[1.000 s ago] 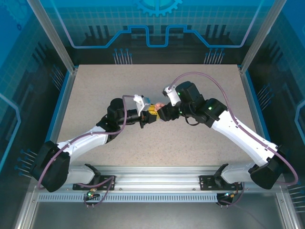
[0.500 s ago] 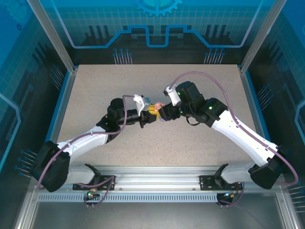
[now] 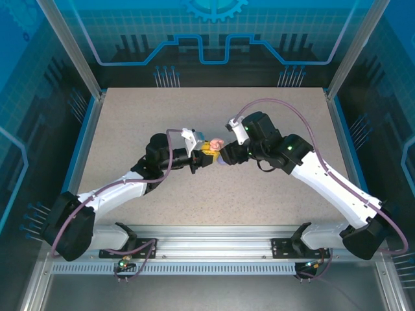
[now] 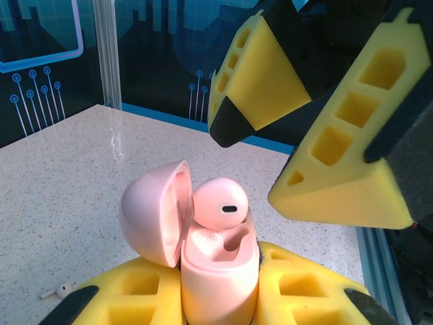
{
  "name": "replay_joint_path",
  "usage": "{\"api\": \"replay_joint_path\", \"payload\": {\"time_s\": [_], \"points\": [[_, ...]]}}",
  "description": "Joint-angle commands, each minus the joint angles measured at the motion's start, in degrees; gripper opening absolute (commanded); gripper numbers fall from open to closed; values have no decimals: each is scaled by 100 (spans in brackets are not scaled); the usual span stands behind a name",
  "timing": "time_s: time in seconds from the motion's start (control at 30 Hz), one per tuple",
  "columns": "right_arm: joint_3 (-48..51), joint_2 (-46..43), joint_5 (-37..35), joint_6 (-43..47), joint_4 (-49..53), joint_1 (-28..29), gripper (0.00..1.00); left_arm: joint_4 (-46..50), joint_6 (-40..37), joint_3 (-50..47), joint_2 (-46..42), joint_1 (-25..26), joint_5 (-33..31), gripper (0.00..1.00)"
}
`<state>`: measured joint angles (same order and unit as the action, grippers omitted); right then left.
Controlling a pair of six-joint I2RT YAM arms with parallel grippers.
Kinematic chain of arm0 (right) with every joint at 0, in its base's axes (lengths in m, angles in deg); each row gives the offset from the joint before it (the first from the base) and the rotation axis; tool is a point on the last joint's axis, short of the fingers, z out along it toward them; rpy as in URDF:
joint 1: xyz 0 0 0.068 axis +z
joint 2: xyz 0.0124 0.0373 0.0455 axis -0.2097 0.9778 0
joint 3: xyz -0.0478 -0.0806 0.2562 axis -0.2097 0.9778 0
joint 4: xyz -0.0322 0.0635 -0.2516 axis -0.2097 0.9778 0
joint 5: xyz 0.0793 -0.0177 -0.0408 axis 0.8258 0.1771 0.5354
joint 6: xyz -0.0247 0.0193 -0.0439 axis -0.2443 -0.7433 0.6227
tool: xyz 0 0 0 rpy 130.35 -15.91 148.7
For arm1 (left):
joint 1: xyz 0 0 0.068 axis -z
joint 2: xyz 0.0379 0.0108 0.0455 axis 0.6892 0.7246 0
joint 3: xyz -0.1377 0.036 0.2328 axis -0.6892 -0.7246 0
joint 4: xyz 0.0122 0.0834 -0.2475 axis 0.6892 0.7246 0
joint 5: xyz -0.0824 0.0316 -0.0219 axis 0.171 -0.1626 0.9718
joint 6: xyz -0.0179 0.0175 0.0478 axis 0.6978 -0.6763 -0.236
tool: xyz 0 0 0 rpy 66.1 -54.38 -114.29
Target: Insert the wireless bluetooth earbuds into the charging case
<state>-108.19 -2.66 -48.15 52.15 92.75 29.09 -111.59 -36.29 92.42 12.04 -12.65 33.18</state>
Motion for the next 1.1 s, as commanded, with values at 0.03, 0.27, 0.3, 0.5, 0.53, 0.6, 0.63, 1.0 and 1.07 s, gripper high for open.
{"api": "replay_joint_path", "payload": {"time_s": [0.03,0.27,0.3,0.5,0.53,0.6,0.63,1.0,1.07], "points": [[109,-142,-45,81,150,-88,66,-79,4,102,-164,37,-85,0],[46,-346,880,137,-185,-96,66,10,-3,150,-119,37,-126,0],[23,-372,992,142,-228,-94,66,31,-11,156,-114,37,-126,0],[-199,-307,1449,125,-302,-138,63,49,4,171,-108,31,-120,0],[-261,-250,1478,92,-286,-153,62,47,9,173,-111,37,-111,0],[-390,-128,1495,45,-250,-156,59,50,13,176,-111,38,-107,0],[-467,-54,1492,14,-211,-157,58,37,17,173,-109,37,-107,0],[-773,426,1222,-175,-26,-157,49,17,39,182,-115,37,-91,0],[-786,457,1185,-176,-16,-158,49,15,39,198,-110,37,-90,0]]}}
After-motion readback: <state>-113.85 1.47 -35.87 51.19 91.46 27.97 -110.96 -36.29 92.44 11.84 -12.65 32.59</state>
